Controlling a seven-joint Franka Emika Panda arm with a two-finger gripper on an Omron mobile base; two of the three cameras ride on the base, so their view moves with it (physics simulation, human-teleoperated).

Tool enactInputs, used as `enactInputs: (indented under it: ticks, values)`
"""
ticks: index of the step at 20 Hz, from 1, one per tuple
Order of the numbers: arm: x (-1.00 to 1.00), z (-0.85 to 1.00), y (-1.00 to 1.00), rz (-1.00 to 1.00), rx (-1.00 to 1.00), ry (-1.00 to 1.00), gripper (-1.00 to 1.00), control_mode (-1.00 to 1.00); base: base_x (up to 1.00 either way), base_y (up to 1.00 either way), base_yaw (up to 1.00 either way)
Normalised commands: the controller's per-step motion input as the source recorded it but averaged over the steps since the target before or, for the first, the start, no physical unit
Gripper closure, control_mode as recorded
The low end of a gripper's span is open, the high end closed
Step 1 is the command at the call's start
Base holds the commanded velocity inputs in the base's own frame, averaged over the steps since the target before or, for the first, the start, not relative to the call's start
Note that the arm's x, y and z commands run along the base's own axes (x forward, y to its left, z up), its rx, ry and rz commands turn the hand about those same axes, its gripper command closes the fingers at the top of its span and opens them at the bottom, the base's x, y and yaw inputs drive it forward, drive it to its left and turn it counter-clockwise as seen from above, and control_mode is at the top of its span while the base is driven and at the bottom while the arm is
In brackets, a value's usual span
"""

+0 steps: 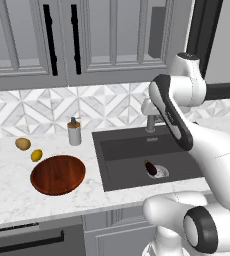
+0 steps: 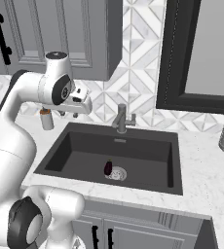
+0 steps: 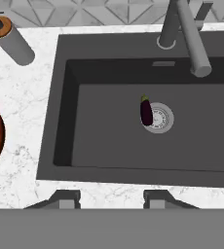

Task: Pick the eggplant from the sink and place it in the bowl. Then pick the bowl and place it in the microwave. Then close the microwave door and press the start button.

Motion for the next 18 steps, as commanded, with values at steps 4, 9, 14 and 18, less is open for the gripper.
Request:
enactInputs:
  ticks: [4,9,14,18]
  values:
    - [-0.25,0.00,0.00,0.00,0.00,-0.04,-1.00,-1.00,0.00,0.00,0.00]
    - [-0.65,-0.01,0.00,0.00,0.01,0.00,-1.00,-1.00,0.00,0.00,0.00]
    - [-0.51,-0.30,-0.02,0.00,0.00,0.00,-1.00,-1.00,0.00,0.00,0.00]
    - [0.00,-0.56,0.00,0.00,0.00,0.01,-1.00,-1.00,0.00,0.00,0.00]
